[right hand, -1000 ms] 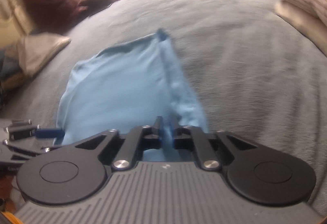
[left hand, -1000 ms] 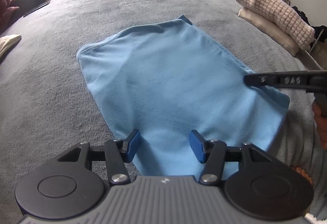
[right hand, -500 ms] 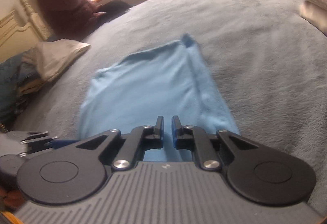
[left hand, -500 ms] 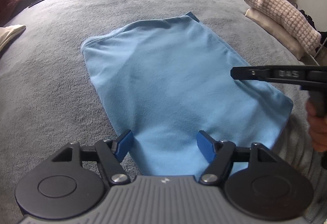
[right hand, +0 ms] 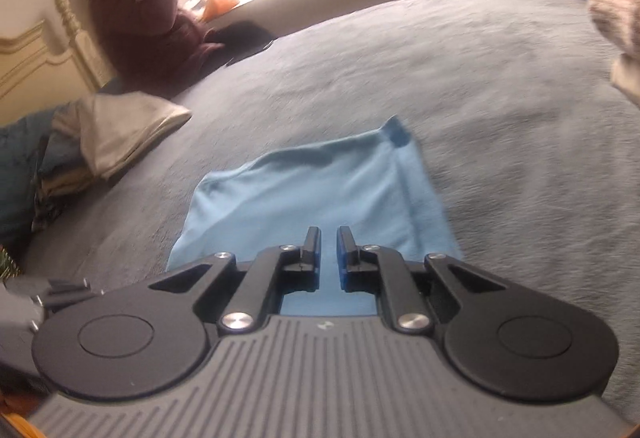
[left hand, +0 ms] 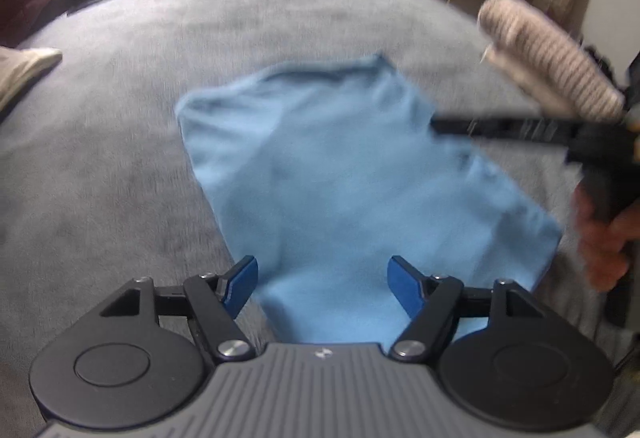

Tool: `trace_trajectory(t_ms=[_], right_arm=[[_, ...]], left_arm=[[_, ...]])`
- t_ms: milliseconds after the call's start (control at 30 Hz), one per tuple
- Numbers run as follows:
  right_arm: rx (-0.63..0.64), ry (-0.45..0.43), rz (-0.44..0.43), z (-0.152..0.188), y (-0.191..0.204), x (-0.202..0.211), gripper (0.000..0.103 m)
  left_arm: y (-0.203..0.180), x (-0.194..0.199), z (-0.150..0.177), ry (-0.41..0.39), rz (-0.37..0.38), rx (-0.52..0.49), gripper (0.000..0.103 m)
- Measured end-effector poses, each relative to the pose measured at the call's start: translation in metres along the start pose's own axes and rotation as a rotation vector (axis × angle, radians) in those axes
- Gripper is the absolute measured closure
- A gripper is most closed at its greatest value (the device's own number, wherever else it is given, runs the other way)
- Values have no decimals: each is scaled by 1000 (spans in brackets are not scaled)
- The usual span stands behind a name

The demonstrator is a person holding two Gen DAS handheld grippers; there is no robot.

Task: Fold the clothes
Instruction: 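Close the left gripper on the shirt edge while the right gripper holds its edge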

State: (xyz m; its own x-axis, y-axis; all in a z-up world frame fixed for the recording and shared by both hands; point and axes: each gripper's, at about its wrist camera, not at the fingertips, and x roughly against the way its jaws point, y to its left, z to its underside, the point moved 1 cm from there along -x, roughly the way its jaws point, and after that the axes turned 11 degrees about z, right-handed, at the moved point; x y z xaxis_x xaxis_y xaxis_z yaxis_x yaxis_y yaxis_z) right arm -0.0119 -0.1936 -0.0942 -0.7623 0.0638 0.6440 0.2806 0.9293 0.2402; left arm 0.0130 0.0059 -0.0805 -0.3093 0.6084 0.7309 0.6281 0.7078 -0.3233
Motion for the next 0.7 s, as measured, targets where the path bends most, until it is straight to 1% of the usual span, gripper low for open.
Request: trace_trajectory(t_ms=[67, 133, 233, 267, 333, 367, 400, 467, 533, 600, 700], right_arm=[[5, 23, -10, 0, 1, -8, 94], [7, 52, -14, 0, 0, -17, 94], [-4, 83, -10, -1, -6, -30, 95], [7, 77, 10, -4, -10, -32, 97], [30, 63, 54, -12, -19, -36, 97], [12, 55, 83, -19, -27, -35, 97], [-9, 45, 113, -26, -36, -35, 94], [-53, 32, 136, -39, -47, -32, 94], [-54, 25, 101, -49, -45, -30, 94], [-19, 42, 42, -54, -31, -34, 94], [35, 81, -24, -57, -8, -47, 94]], left_arm=[[8, 2, -10, -27, 33, 41, 26], [17, -4, -21, -32, 58, 90, 26], [25, -16, -28, -22, 33, 106, 27], [26, -18, -28, -14, 26, 111, 27], [28, -21, -28, 2, 12, 122, 27], [29, -23, -28, 10, 5, 127, 27], [30, -25, -28, 17, -1, 132, 27], [32, -28, -29, 33, -15, 142, 25], [34, -31, -29, 49, -29, 152, 25], [36, -35, -29, 64, -43, 163, 24], [34, -37, -29, 76, -58, 153, 23]])
